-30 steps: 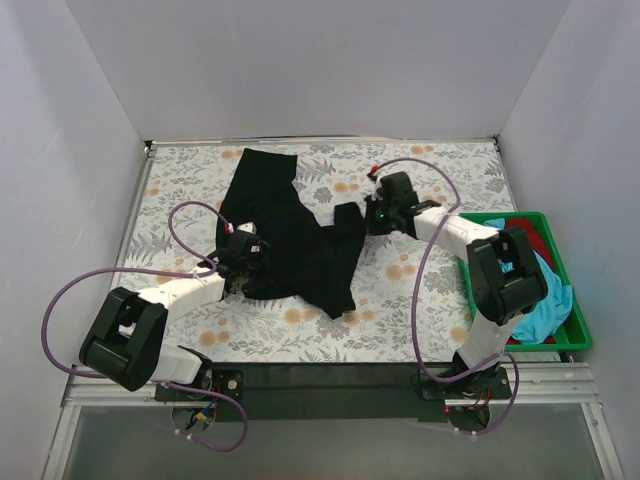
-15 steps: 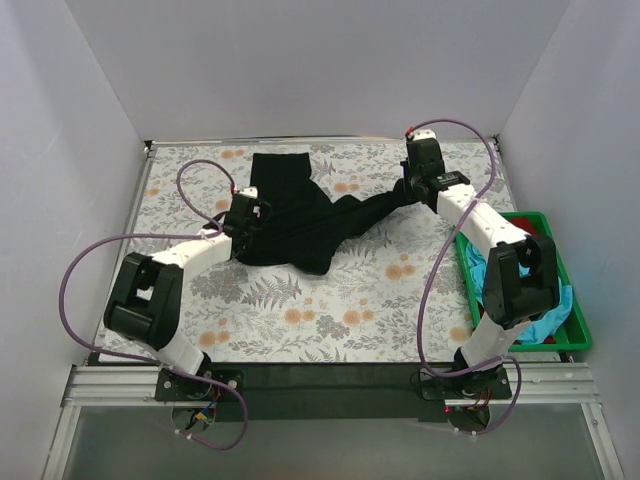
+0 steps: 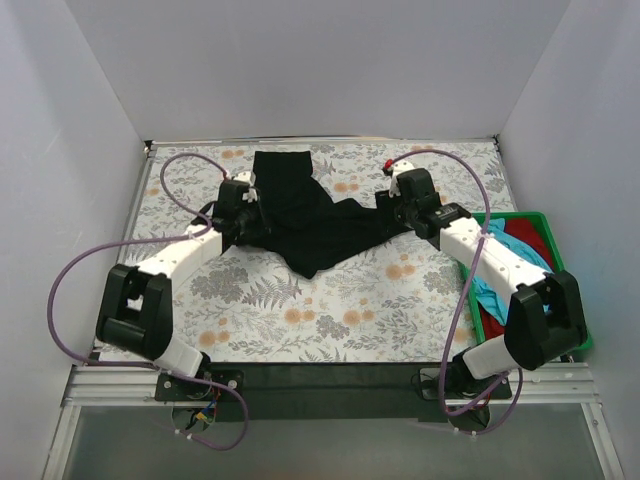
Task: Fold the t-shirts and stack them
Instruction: Flatten the tshirt out
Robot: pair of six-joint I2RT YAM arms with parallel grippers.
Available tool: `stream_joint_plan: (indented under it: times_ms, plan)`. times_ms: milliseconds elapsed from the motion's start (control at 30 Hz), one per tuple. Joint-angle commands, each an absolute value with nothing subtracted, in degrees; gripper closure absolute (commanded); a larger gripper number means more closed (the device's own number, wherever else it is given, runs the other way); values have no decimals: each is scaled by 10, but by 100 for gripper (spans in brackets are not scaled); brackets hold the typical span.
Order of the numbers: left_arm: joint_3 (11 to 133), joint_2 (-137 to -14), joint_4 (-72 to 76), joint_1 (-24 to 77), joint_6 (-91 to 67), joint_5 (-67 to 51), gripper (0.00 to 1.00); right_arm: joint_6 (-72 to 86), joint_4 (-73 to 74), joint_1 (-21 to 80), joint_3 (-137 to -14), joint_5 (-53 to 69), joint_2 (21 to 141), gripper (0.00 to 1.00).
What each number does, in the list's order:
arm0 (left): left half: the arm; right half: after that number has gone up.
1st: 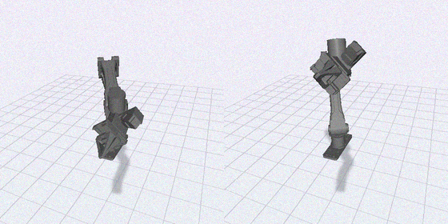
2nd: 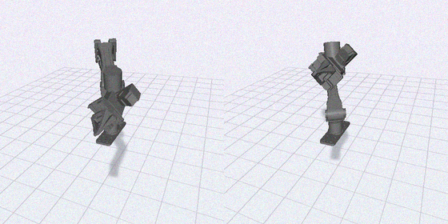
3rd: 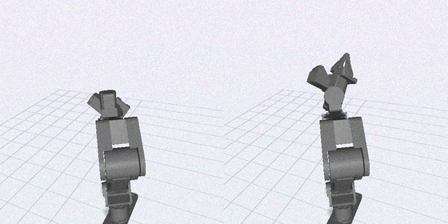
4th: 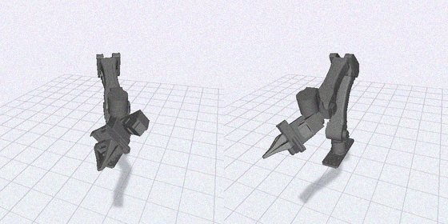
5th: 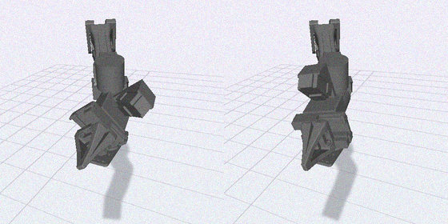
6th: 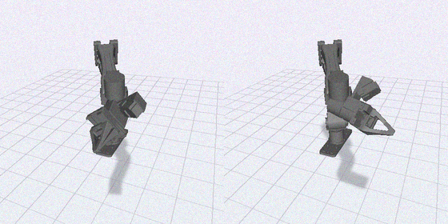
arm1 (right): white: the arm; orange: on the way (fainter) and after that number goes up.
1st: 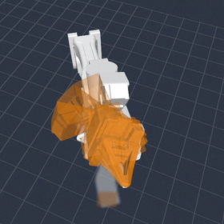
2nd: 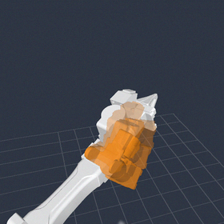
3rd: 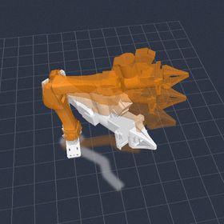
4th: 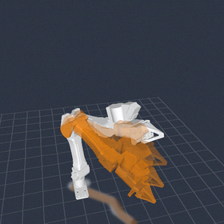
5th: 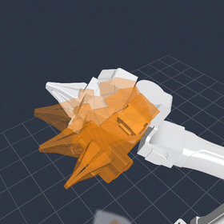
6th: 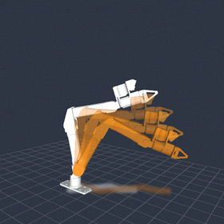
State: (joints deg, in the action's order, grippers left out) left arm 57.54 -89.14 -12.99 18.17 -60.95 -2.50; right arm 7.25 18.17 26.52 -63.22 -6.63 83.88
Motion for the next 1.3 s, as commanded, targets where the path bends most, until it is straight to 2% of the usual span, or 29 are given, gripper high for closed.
stream_joint_plan:
  times_ms: [0,67,233,433,800,1067,1133,1233,1267]
  plan:
    - [491,-804,-151,184,-703,-86,75,95,147,262,-591,-4,798,52]
    - [454,-787,-168,187,-754,-69,66,97,145,262,-566,-4,781,52]
    - [414,-761,-177,192,-850,-65,68,100,130,262,-529,-4,761,51]
    - [383,-783,-121,234,-957,-56,64,98,120,262,-517,-18,759,51]
    - [404,-887,-62,272,-1001,-28,66,103,105,249,-517,-41,769,51]
    - [405,-896,-37,278,-1004,-16,69,131,84,219,-519,-25,799,51]
    - [406,-898,-38,280,-1004,-13,76,137,76,208,-519,-23,810,51]
    - [403,-903,-37,280,-1005,-18,100,156,62,189,-525,-31,836,52]
    - [401,-899,-38,281,-1004,-23,100,165,59,179,-533,-34,843,52]
